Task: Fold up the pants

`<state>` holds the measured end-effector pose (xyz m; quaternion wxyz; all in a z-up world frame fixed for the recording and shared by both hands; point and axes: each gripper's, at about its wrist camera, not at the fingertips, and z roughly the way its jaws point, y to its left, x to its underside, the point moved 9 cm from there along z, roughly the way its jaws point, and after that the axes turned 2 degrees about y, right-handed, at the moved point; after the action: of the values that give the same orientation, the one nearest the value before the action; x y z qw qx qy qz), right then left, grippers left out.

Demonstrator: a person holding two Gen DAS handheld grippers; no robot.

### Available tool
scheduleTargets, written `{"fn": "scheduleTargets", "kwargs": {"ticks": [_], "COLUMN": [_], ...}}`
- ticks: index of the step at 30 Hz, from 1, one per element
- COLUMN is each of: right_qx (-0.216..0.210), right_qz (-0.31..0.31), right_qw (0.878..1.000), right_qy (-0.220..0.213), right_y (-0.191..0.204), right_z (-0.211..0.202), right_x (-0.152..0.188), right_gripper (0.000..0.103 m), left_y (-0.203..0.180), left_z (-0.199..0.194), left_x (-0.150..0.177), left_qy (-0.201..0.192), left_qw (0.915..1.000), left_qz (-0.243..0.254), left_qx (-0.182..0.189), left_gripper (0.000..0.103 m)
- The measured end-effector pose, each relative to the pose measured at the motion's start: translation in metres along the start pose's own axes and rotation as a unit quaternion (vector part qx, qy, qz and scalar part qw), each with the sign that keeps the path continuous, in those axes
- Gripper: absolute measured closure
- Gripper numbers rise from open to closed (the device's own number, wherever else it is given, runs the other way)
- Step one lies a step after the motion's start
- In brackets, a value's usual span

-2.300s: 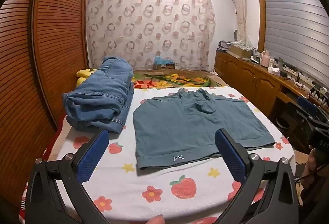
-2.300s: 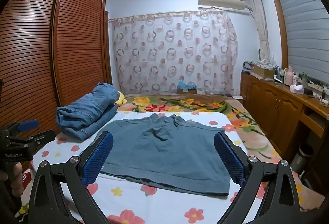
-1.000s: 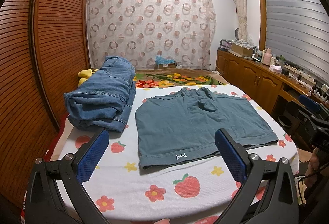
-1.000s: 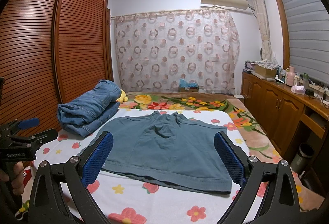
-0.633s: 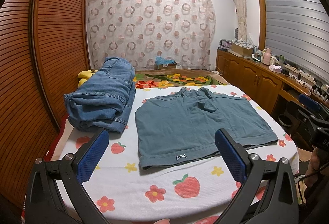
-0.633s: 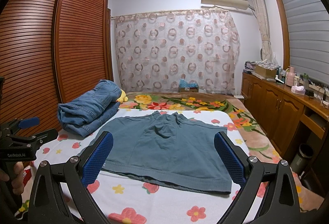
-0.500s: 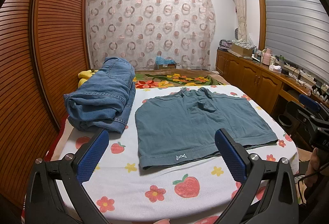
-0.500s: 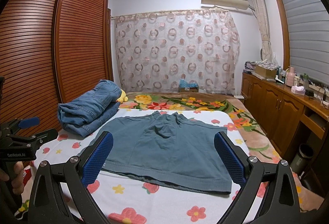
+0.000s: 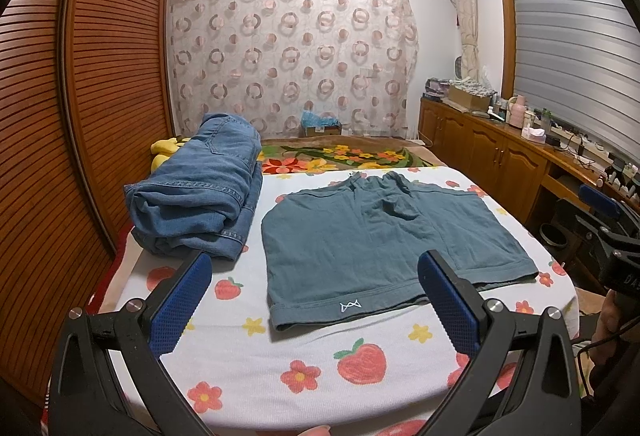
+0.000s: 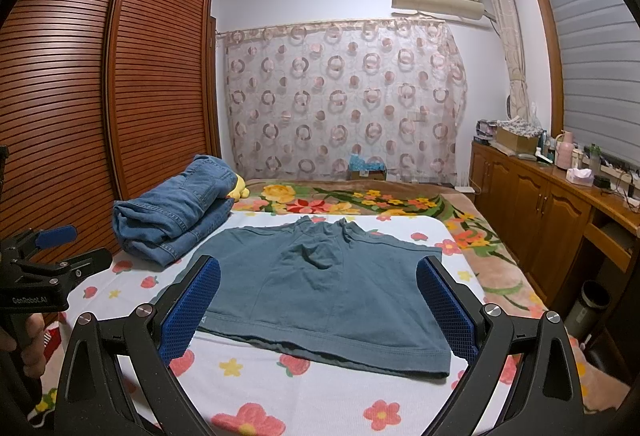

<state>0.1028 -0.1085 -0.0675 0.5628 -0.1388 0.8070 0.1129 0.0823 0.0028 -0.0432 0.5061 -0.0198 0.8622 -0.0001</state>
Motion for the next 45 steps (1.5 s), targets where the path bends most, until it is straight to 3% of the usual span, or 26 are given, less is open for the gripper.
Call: {"fn": "scheduleTargets", "kwargs": {"ticks": [32,45], "right_qx": [-0.003,-0.047], "right_qz": [-0.005,-0.013], "right_qw": [1.0,0.998], "right_qy": [0.001,0.032], "right_y": [0.001,0.006], "right_z": [0.003,0.022], "right_x": [0.002,0.007], "right_gripper": [0.004,0.007], "left_y": [0.006,0.031], "left_z": [0.005,0.028], "left_x": [0.006,0.026], "left_qy": [0.001,0.036], "left_qw": [1.0,0.9993], "left_qz": [-0.003,-0.007], "left_qx": [-0.004,-0.006], "left_gripper": [0.0,0.0]}}
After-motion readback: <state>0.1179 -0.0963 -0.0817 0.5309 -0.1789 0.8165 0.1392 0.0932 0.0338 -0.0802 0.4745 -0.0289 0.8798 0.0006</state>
